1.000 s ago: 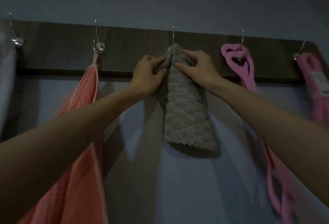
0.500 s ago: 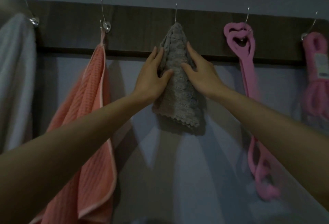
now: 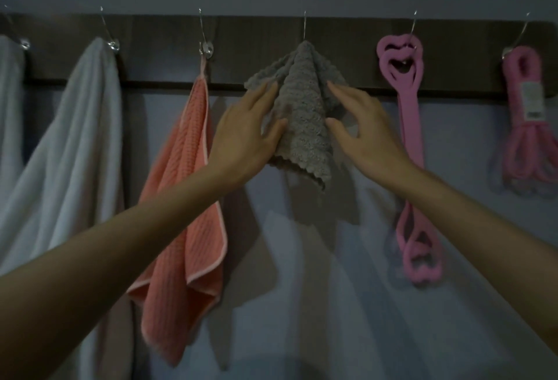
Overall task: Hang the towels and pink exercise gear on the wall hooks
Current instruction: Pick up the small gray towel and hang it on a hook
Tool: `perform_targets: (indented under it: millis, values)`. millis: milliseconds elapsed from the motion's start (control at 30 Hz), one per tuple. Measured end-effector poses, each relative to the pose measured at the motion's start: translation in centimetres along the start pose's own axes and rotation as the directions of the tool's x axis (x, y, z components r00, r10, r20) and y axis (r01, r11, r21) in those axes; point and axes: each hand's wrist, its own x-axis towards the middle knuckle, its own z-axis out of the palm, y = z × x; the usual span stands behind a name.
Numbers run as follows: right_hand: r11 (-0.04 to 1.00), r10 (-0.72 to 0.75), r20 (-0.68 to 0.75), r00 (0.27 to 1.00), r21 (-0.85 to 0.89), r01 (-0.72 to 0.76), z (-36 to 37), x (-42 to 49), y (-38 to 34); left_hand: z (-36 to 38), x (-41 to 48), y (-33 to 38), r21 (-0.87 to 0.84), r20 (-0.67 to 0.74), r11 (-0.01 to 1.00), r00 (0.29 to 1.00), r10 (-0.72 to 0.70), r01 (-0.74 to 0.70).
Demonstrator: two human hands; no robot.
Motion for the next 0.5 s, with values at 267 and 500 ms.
perform_targets:
  millis: [267, 500]
  values:
    - [0.995, -0.017, 0.048, 0.999, -0.101, 0.022, -4.0, -5.4, -6.1, -6.2, -4.6, 1.8, 0.044, 0.087, 0.999, 0.996, -0.016, 0.012]
    - [0.989, 0.11, 0.091, 0.99, -0.106, -0.1, -7.2, -10.1, -13.0, -11.8, -10.1, 4.3, 0.029, 0.155, 0.999, 0.988, 0.013, -0.018]
